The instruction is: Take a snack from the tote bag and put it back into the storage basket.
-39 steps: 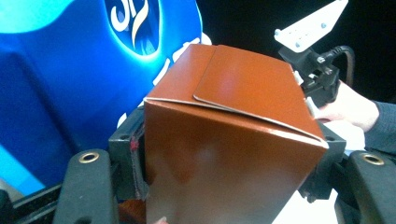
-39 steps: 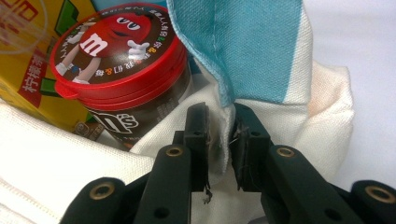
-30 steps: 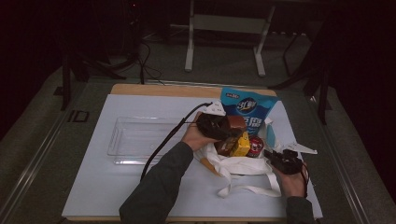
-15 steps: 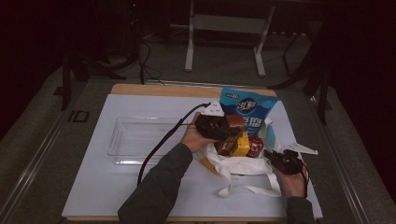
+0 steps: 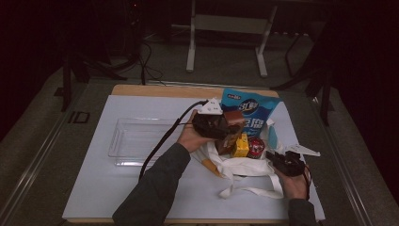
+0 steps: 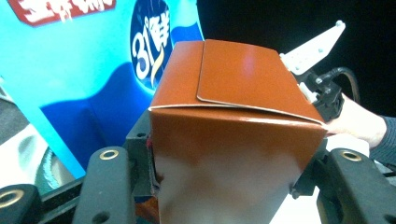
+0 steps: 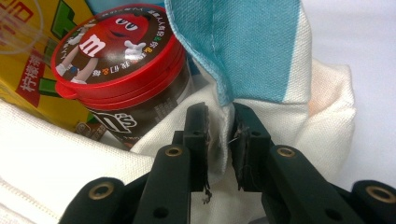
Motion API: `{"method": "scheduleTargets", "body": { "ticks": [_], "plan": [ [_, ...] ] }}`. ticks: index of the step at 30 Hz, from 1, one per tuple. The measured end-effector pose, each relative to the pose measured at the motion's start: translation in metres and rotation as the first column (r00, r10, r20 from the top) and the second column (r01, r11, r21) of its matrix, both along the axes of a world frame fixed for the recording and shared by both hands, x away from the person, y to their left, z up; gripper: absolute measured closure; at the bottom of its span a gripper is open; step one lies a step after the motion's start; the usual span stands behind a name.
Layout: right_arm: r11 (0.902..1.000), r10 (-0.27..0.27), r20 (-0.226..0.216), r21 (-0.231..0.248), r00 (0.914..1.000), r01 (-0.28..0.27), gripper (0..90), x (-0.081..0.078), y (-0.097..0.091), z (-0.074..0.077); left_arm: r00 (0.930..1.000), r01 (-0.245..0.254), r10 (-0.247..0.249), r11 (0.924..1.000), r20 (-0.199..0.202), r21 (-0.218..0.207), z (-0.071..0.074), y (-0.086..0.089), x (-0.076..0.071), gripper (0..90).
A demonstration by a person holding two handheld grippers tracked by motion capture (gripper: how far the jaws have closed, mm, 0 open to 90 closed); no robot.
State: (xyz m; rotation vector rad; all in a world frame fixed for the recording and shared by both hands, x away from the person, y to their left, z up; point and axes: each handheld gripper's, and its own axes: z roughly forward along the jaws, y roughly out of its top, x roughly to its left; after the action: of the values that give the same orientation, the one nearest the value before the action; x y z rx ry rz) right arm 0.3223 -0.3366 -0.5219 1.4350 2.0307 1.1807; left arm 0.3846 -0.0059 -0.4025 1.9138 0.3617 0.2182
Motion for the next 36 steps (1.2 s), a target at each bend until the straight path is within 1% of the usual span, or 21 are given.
{"method": "scheduleTargets", "body": {
  "ticks": [2,5,9,10,13,20,24,29,36],
  "plan": [
    [1.0000,0.000,0.000,-0.001,1.0000,0.000,77.3,0.000,0.000,0.000,0.9999,-0.008,0.008,1.0000,0.007,0.002,0.003,0.001,-0.001,42.8],
    [1.0000,-0.001,0.000,-0.001,1.0000,0.001,77.4,0.000,0.000,0.000,0.9998,-0.017,0.018,0.9997,0.008,-0.019,0.006,0.004,-0.002,42.9],
    [1.0000,-0.001,0.002,-0.001,1.0000,0.001,77.6,0.000,0.000,0.000,0.9998,-0.019,0.020,0.9993,0.008,-0.031,0.009,0.005,-0.003,42.9],
    [1.0000,0.000,0.002,-0.001,1.0000,0.000,77.6,0.000,0.000,0.000,0.9997,-0.025,0.025,0.9988,0.005,-0.042,0.011,0.007,-0.004,42.9],
    [1.0000,0.001,0.002,-0.002,1.0000,-0.001,77.6,0.000,0.000,0.000,0.9995,-0.032,0.032,0.9980,0.006,-0.054,0.014,0.008,-0.006,42.9],
    [1.0000,0.000,0.003,-0.007,1.0000,0.000,77.7,0.000,0.000,0.000,0.9996,-0.026,0.027,0.9972,0.008,-0.071,0.022,0.011,-0.012,42.9],
    [1.0000,0.001,0.003,-0.008,1.0000,-0.001,77.6,0.000,0.000,0.000,0.9994,-0.032,0.033,0.9969,0.009,-0.072,0.026,0.015,-0.015,42.9],
    [1.0000,0.001,0.003,-0.007,1.0000,-0.001,77.7,0.000,0.000,0.000,0.9996,-0.028,0.028,0.9949,-0.005,-0.097,0.032,0.022,-0.017,42.9],
    [1.0000,0.002,0.003,-0.007,1.0000,-0.002,77.7,0.000,0.000,-0.001,0.9998,-0.013,0.011,0.9939,-0.019,-0.109,0.038,0.026,-0.022,42.9]
  ]
}}
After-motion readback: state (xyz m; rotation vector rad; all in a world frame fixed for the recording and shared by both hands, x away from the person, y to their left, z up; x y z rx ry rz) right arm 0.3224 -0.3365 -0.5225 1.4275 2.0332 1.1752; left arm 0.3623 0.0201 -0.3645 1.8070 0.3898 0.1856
